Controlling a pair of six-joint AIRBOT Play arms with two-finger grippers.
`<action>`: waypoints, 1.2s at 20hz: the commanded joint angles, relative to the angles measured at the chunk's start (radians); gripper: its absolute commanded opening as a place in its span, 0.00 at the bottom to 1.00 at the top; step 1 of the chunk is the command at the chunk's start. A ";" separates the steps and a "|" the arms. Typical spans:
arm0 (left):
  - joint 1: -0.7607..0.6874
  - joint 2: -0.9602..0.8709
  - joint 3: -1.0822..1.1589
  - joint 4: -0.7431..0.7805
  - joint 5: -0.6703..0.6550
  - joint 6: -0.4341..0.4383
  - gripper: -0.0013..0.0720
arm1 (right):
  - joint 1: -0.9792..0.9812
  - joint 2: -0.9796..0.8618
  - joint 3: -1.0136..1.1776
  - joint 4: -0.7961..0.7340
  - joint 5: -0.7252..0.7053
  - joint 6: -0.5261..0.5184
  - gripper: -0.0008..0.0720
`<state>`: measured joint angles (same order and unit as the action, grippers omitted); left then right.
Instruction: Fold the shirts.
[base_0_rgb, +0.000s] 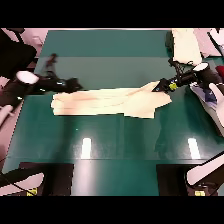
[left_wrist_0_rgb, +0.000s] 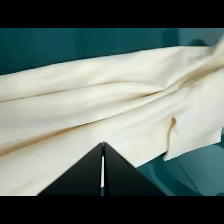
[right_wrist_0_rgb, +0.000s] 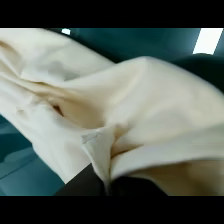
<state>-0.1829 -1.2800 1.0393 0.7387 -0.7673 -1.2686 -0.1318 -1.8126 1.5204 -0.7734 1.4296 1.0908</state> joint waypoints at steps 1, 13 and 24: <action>-0.319 -0.066 0.002 -0.030 0.256 0.012 0.05 | 0.016 0.050 0.011 -0.058 0.121 -0.007 0.05; -0.515 -0.518 0.305 -0.055 0.348 -0.093 0.05 | -0.108 0.316 -0.074 -0.064 0.093 -0.006 0.05; -0.441 -0.563 0.396 -0.027 0.274 -0.096 0.04 | 0.290 0.343 -0.074 0.023 -0.119 0.187 0.05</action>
<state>-0.6708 -1.8389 1.4010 0.6777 -0.4126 -1.3636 0.0383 -1.4723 1.4471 -0.7620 1.4296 1.2060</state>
